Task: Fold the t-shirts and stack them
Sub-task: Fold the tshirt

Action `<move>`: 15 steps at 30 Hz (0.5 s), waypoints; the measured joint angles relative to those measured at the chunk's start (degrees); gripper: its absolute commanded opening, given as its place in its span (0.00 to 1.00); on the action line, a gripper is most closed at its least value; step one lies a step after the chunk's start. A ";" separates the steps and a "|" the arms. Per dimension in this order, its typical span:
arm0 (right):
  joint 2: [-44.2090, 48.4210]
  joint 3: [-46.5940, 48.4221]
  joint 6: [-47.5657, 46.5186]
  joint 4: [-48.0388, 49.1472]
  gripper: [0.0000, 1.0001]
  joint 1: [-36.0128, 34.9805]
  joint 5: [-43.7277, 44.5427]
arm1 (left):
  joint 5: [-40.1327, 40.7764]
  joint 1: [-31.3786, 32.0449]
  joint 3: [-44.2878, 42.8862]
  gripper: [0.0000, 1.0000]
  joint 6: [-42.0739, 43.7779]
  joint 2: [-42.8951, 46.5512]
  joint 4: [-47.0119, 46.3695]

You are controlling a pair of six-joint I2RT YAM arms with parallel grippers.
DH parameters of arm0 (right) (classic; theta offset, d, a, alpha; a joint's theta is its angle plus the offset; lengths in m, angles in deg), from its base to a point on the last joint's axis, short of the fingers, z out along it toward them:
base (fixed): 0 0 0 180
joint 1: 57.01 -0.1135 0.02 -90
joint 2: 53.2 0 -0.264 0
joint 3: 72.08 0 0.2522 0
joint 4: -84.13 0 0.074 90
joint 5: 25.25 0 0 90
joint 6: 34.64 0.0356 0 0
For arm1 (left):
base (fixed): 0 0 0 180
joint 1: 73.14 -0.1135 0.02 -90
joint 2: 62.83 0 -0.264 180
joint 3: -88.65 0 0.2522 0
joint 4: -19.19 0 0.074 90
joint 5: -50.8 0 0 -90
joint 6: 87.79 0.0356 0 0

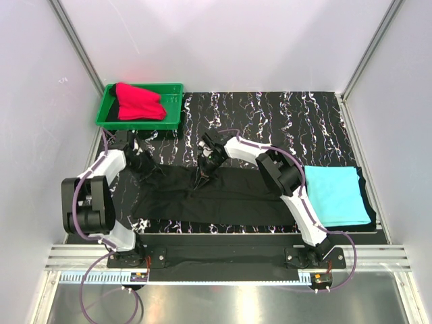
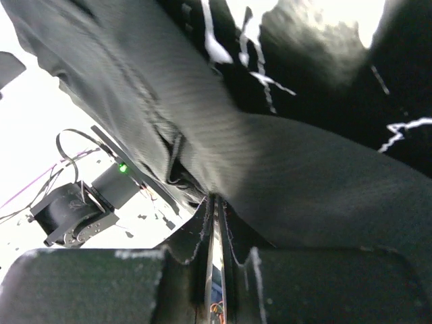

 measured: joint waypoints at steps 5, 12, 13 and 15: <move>0.59 -1.77 -0.42 0.00 0.12 -0.04 -0.63 | -0.04 0.00 0.02 0.54 -0.63 2.56 -0.11; 1.81 -3.13 -1.53 0.02 0.12 -0.04 -0.63 | -0.13 0.59 0.02 0.54 -1.31 2.60 -0.07; 1.81 -3.32 -1.68 -0.02 0.12 -0.04 -0.63 | -0.20 0.72 0.02 0.54 -1.51 2.60 -0.07; 1.79 -3.43 -2.12 -0.02 0.13 -0.04 -0.68 | -0.28 1.22 0.02 0.54 -1.86 2.62 -0.07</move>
